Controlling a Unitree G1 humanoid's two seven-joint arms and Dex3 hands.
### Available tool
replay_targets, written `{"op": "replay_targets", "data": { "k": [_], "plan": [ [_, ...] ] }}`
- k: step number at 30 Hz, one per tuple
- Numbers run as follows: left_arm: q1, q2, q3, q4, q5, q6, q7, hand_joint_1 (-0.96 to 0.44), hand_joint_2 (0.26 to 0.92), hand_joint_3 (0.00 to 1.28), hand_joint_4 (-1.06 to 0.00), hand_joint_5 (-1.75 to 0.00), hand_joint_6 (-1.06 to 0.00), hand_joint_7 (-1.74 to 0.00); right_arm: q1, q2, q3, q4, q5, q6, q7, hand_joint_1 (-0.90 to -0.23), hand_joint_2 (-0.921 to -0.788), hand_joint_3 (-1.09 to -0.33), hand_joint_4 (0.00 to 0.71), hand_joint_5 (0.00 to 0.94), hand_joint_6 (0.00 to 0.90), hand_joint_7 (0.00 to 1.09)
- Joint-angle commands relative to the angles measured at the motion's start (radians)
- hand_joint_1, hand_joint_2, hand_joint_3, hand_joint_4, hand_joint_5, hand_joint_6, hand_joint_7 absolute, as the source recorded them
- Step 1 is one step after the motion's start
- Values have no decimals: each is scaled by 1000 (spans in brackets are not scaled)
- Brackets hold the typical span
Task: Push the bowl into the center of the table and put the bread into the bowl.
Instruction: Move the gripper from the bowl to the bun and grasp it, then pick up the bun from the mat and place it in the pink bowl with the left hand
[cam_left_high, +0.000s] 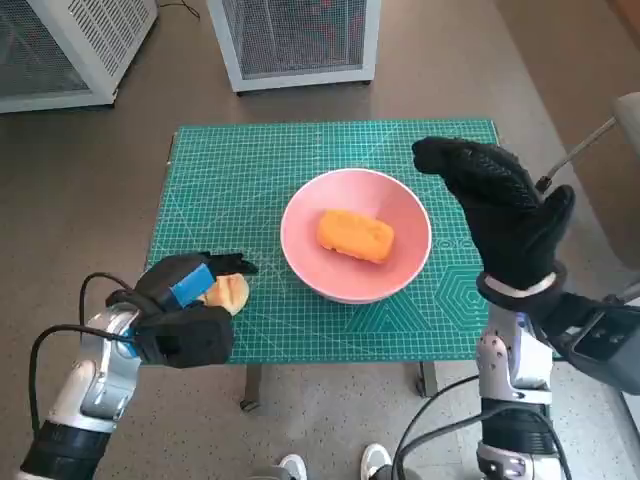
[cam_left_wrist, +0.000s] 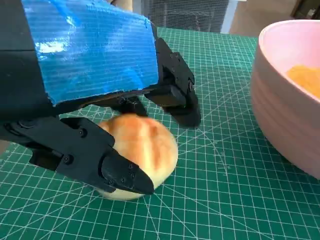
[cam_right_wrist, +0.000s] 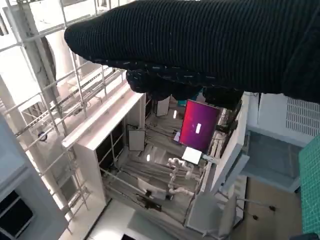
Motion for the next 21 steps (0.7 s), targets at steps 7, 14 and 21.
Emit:
{"op": "replay_targets", "data": {
  "k": [7, 14, 21],
  "plan": [
    [25, 41, 70, -152, -38, 25, -49, 3, 920, 70, -717, -1122, -594, -1213, 19, 3, 1, 9, -11, -10, 0, -544, -921, -538, 391, 4, 0, 617],
    [24, 44, 156, -269, -75, 35, -41, 3, 920, 48, -747, -1082, -615, -1199, 17, 5, 1, 14, -10, -14, 2, -547, -921, -538, 395, 5, 0, 616],
    [-11, 36, 225, -366, -92, 49, -22, 3, 920, 40, -762, -1070, -619, -1189, 10, 3, -1, 29, -6, -21, 9, -546, -921, -542, 397, 5, -1, 613]
  ]
}}
